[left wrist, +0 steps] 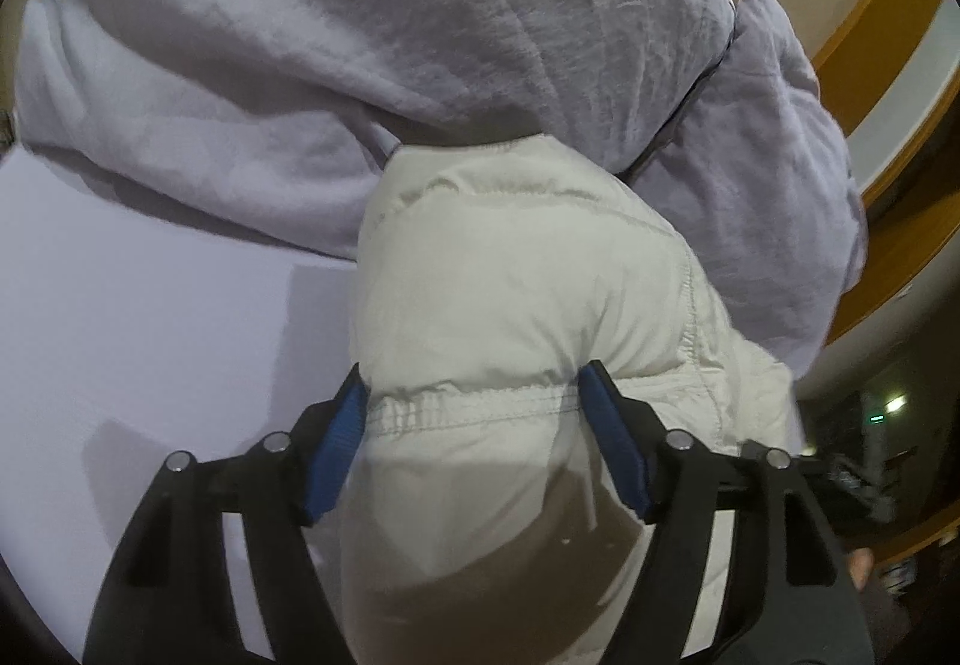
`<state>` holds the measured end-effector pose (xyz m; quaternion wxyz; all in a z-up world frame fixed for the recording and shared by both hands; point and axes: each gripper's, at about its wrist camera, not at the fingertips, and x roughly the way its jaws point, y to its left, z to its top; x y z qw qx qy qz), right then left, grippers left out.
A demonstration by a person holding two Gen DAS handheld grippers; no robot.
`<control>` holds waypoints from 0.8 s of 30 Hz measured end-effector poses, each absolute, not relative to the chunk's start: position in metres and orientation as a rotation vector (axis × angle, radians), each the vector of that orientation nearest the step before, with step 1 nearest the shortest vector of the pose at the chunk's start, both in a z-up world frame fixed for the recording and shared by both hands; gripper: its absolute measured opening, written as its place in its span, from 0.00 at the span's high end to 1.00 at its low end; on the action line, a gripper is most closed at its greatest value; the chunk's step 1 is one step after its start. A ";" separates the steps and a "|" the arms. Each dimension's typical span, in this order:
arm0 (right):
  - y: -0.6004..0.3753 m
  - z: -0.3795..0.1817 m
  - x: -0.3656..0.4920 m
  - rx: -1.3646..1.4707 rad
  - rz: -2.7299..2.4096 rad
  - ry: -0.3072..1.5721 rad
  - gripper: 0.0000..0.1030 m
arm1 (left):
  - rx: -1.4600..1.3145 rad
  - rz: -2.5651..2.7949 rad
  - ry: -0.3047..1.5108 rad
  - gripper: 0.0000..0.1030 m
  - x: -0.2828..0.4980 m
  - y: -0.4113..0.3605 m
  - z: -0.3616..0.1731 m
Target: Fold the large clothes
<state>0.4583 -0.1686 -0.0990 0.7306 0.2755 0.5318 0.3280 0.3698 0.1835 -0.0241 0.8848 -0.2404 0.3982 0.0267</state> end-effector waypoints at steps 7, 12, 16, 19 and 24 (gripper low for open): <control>-0.183 -0.061 0.452 0.437 0.588 1.063 0.21 | -0.355 0.170 0.741 0.23 0.369 0.171 0.007; -0.182 -0.034 0.452 0.329 0.462 0.943 0.21 | -0.284 0.153 0.718 0.19 0.378 0.149 0.021; -0.160 -0.015 0.447 0.226 0.480 0.866 0.25 | -0.197 0.139 0.714 0.18 0.387 0.126 0.023; -0.131 -0.008 0.442 0.160 0.496 0.813 0.32 | -0.157 0.135 0.717 0.18 0.393 0.113 0.020; -0.088 -0.018 0.433 0.012 0.487 0.741 0.33 | -0.079 0.162 0.736 0.18 0.399 0.103 0.006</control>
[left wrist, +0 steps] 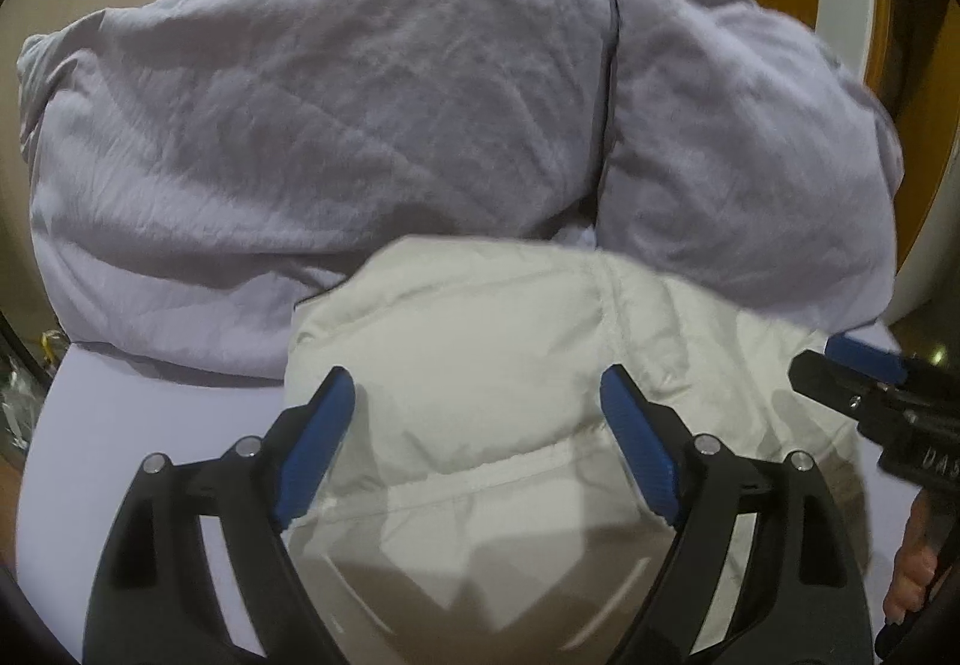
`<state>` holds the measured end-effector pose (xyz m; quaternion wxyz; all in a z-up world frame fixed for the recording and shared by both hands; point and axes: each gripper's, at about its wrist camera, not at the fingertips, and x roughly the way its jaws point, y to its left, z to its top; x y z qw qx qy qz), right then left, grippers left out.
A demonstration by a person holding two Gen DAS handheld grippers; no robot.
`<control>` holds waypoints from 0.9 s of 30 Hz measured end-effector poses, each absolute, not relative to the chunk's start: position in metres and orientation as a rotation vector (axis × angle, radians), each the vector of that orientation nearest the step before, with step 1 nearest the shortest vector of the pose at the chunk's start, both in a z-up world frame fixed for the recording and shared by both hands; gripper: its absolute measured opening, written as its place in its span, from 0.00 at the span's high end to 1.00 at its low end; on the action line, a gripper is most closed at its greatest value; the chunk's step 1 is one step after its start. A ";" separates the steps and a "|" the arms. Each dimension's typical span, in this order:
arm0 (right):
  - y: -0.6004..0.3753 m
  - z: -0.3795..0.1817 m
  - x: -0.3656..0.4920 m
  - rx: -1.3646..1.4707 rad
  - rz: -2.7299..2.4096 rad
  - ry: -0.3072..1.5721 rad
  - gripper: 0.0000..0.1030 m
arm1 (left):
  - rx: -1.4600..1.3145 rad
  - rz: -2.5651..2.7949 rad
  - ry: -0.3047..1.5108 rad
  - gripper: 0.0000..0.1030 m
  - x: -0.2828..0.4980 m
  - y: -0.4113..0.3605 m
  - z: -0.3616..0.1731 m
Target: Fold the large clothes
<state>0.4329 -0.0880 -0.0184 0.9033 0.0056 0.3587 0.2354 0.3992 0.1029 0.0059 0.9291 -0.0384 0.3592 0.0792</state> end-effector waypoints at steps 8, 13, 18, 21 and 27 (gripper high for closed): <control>-0.078 -0.051 0.431 -0.059 0.468 0.708 0.32 | -0.079 0.180 0.719 0.13 0.396 0.107 -0.009; -0.078 -0.062 0.434 -0.031 0.475 0.701 0.31 | -0.087 0.179 0.707 0.12 0.395 0.107 -0.016; -0.080 -0.071 0.433 -0.015 0.480 0.687 0.31 | -0.087 0.175 0.702 0.11 0.397 0.106 -0.021; -0.081 -0.073 0.435 -0.007 0.483 0.687 0.30 | -0.082 0.179 0.696 0.10 0.397 0.105 -0.024; -0.081 -0.077 0.436 0.000 0.481 0.674 0.28 | -0.070 0.190 0.687 0.08 0.398 0.104 -0.028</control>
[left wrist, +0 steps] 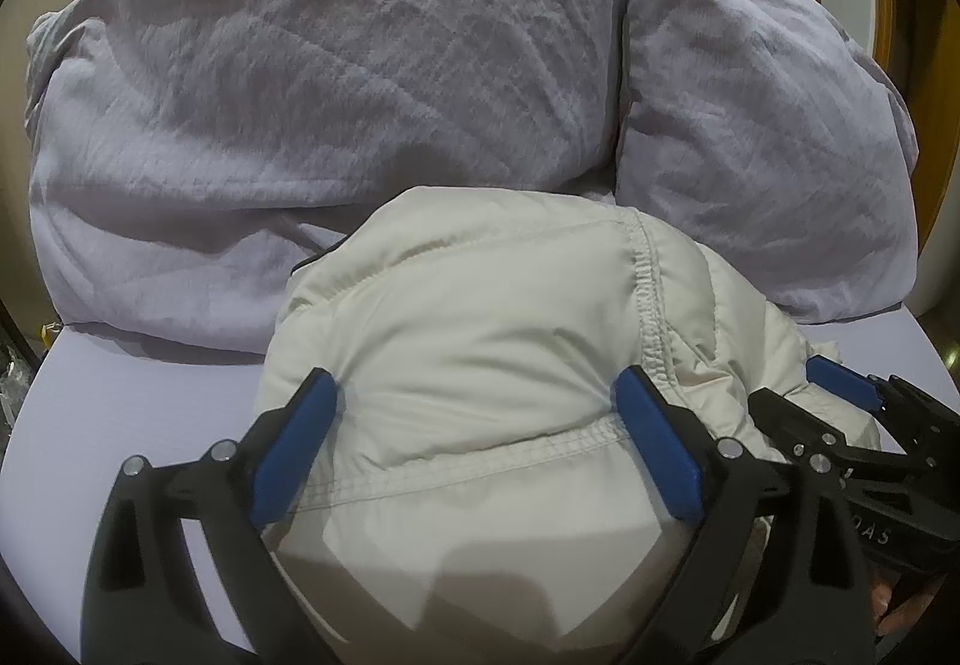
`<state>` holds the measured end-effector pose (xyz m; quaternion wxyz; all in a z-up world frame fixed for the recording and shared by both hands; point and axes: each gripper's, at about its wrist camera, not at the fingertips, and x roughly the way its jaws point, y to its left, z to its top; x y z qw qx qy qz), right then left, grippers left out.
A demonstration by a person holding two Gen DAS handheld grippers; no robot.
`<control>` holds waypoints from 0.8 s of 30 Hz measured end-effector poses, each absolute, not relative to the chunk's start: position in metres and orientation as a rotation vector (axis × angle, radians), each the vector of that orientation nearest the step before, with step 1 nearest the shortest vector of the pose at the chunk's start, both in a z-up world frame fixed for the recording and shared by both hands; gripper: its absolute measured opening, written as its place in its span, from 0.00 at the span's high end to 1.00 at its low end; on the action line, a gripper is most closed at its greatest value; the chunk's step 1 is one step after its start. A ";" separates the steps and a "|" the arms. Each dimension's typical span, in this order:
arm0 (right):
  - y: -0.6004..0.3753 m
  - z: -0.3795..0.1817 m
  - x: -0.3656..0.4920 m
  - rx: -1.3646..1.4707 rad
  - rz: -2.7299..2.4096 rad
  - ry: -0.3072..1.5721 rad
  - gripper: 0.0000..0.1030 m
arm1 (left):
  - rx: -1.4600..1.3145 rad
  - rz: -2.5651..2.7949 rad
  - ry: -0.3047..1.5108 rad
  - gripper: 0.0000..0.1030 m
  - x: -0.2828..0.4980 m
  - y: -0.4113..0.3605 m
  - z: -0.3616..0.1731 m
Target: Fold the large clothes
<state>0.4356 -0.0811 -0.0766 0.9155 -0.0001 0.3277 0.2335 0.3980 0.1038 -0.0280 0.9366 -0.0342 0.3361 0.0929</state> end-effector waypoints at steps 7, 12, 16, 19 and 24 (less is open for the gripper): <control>-0.081 -0.077 0.435 -0.003 0.473 0.664 0.27 | -0.068 0.197 0.675 0.07 0.400 0.103 -0.033; -0.081 -0.077 0.436 -0.003 0.471 0.660 0.27 | -0.070 0.196 0.670 0.06 0.400 0.104 -0.034; -0.081 -0.077 0.436 -0.002 0.473 0.660 0.27 | -0.070 0.196 0.670 0.06 0.400 0.105 -0.035; -0.082 -0.077 0.436 0.000 0.472 0.659 0.27 | -0.070 0.197 0.670 0.06 0.401 0.104 -0.035; -0.082 -0.077 0.437 0.001 0.475 0.660 0.26 | -0.070 0.197 0.670 0.05 0.401 0.104 -0.035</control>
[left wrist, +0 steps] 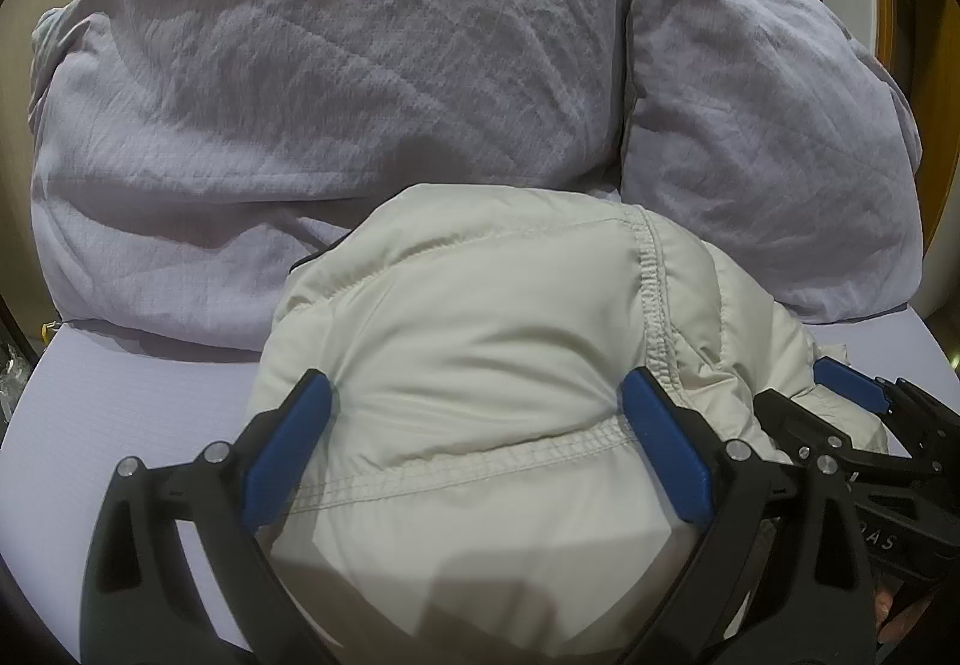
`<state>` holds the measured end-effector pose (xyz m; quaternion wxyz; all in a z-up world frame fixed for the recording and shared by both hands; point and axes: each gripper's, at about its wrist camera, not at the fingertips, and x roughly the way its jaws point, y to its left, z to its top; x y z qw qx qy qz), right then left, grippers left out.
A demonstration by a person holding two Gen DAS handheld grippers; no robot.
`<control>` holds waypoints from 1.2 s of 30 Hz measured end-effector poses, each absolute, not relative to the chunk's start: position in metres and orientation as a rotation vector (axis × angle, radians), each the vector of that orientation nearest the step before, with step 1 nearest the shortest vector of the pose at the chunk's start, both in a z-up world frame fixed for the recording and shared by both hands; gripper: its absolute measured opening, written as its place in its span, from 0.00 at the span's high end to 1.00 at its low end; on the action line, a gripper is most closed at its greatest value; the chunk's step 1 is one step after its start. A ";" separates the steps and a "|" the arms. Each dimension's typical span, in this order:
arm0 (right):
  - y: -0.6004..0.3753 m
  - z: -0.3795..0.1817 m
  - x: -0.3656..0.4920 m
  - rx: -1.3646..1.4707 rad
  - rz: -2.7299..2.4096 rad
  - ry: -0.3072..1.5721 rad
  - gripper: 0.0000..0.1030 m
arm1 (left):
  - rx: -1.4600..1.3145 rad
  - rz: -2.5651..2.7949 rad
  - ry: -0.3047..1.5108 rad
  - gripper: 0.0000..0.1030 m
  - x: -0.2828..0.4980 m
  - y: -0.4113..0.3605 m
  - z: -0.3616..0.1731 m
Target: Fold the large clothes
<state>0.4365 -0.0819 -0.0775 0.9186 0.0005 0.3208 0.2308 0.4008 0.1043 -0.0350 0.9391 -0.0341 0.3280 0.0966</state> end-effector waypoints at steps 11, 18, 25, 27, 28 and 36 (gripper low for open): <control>-0.082 -0.077 0.437 0.001 0.475 0.660 0.26 | -0.070 0.198 0.669 0.05 0.401 0.104 -0.035; -0.083 -0.078 0.437 0.000 0.477 0.661 0.26 | -0.069 0.198 0.669 0.05 0.401 0.104 -0.035; -0.084 -0.073 0.436 -0.027 0.458 0.693 0.22 | -0.067 0.203 0.687 0.04 0.399 0.106 -0.034; -0.087 -0.068 0.433 -0.038 0.446 0.712 0.21 | -0.075 0.205 0.697 0.04 0.394 0.107 -0.030; -0.089 -0.066 0.431 -0.040 0.442 0.719 0.19 | -0.084 0.207 0.702 0.04 0.391 0.108 -0.028; -0.128 -0.048 0.395 -0.016 0.413 0.805 0.05 | -0.115 0.190 0.715 0.04 0.334 0.103 -0.008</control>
